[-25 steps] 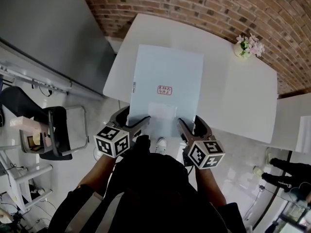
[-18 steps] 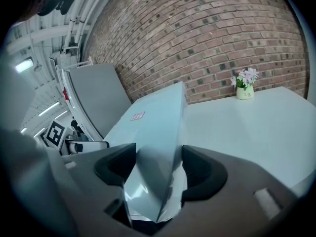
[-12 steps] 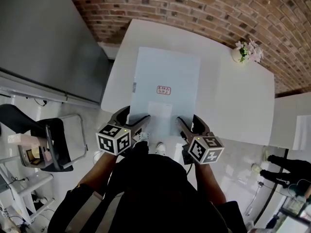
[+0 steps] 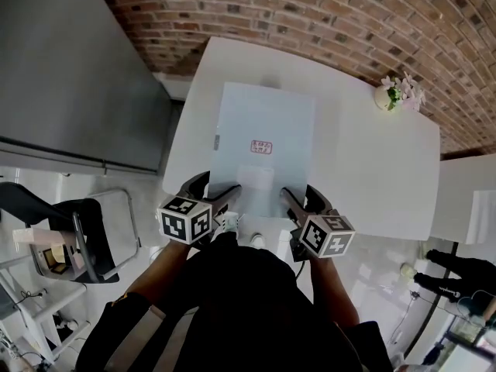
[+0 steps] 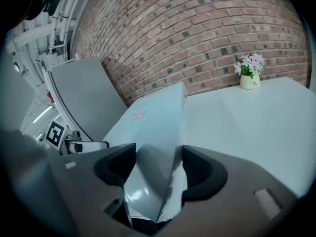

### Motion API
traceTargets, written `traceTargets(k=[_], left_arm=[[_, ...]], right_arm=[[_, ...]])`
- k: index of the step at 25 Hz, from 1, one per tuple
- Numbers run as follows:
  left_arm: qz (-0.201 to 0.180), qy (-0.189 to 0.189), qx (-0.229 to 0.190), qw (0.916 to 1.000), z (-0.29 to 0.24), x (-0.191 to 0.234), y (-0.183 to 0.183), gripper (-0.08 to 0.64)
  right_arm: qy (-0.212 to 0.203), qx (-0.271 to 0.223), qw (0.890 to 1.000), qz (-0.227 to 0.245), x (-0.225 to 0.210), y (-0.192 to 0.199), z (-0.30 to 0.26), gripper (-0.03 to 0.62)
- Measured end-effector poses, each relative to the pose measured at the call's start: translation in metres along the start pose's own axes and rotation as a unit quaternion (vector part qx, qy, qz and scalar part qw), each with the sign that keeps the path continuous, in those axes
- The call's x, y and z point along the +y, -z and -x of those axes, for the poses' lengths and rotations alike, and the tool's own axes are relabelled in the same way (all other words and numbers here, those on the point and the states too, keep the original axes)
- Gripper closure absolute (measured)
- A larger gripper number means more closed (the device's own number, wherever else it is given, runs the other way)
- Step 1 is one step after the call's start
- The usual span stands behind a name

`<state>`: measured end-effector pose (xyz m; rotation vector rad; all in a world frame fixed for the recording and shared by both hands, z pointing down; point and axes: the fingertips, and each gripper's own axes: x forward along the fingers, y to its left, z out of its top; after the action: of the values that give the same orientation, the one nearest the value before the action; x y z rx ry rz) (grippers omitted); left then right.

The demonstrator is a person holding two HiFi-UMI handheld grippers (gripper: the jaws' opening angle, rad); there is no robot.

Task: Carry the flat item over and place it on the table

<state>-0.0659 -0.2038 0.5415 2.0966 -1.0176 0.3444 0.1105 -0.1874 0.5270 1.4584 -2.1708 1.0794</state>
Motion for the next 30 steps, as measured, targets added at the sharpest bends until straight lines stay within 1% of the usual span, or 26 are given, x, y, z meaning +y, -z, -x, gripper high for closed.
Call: traceTargets(k=[17, 20, 24, 30], left_arm=[[0.017, -0.008, 0.041, 0.9990, -0.042, 0.043, -0.009, 0.169], [0.021, -0.008, 0.050, 0.9985, -0.050, 0.048, -0.008, 0.169], [0.036, -0.002, 0.062, 0.9974, -0.057, 0.053, 0.001, 0.169], [0.039, -0.006, 0.072, 0.9966, -0.063, 0.057, 0.002, 0.169]], right_arm=[[0.007, 0.038, 0.999, -0.030, -0.020, -0.006, -0.058, 0.295], [0.009, 0.044, 0.998, -0.033, -0.025, -0.004, -0.066, 0.295], [0.011, 0.052, 0.998, -0.037, -0.029, -0.001, -0.074, 0.294], [0.010, 0.064, 0.997, -0.045, -0.033, 0.002, -0.081, 0.293]])
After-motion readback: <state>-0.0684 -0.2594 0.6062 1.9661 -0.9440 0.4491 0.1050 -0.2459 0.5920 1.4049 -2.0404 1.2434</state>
